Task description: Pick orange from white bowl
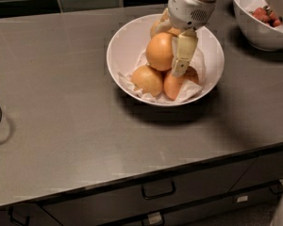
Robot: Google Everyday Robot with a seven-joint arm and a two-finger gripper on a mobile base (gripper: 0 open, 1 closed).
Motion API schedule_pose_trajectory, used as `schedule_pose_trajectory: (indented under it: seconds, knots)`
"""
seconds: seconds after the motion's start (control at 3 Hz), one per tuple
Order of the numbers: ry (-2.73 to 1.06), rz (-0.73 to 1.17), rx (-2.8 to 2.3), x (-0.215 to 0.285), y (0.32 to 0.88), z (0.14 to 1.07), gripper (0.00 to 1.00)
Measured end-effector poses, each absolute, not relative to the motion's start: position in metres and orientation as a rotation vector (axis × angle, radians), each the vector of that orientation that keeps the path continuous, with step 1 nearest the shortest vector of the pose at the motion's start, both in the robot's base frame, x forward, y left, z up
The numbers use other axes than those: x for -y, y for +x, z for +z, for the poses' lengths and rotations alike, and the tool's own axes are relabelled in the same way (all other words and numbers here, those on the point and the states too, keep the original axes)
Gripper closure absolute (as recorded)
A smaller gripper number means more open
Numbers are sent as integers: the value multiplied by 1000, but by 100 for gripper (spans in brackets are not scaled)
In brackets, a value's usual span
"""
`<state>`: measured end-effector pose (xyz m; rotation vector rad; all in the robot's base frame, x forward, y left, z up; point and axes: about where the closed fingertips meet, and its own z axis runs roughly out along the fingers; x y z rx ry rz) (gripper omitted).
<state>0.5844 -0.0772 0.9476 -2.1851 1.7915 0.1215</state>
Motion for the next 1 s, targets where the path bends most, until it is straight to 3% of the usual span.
schedule_pose_trajectory:
  seconds: [0.33, 1.0]
  knots:
    - [-2187, 128, -1791, 76, 584, 946, 24]
    - [-2194, 153, -1793, 73, 583, 941, 25]
